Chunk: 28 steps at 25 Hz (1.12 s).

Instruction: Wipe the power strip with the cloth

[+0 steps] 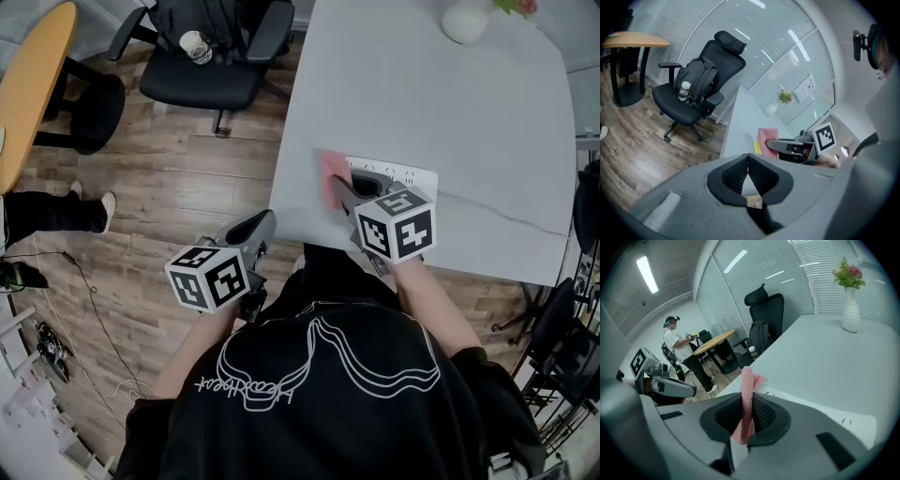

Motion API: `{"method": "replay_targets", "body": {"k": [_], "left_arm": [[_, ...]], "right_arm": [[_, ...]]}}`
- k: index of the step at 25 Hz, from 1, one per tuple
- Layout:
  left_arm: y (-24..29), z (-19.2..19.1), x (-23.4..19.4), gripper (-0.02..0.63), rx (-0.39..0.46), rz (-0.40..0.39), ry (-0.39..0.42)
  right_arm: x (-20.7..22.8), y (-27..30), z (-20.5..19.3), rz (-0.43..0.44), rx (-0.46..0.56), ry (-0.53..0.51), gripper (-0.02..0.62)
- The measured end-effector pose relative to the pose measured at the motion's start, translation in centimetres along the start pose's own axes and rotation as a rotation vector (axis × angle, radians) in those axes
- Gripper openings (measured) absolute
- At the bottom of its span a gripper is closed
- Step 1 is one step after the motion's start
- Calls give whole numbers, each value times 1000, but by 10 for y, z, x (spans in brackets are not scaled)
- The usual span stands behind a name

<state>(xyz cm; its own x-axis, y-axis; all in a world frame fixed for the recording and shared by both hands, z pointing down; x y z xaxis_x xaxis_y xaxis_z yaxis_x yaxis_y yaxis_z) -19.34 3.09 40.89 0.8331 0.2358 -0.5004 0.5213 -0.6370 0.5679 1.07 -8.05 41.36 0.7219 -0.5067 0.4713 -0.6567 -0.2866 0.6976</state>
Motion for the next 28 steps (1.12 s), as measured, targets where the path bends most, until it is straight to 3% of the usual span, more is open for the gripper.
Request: {"method": "replay_targets", "body": {"k": [13, 28], "left_arm": [[-5, -3, -7, 14, 1, 16, -13], [8, 0, -4, 14, -8, -15, 2]], "right_arm": [[-2, 9, 0, -25, -43, -45, 38], [8, 2, -5, -35, -42, -16, 38]]}}
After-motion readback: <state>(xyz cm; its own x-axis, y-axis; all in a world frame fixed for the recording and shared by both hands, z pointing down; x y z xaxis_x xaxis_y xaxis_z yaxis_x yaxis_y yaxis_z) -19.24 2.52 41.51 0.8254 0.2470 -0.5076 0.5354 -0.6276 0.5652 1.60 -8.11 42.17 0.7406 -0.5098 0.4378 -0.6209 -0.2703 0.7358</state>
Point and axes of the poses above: the fingertips, and each gripper's own axes: y forward along the fingers, x to its right, z out of its top, the point moved 9 cm from there along -y, backward along the fingers, and after that the axes turned 13 degrees about y, right-handed, at the moved point
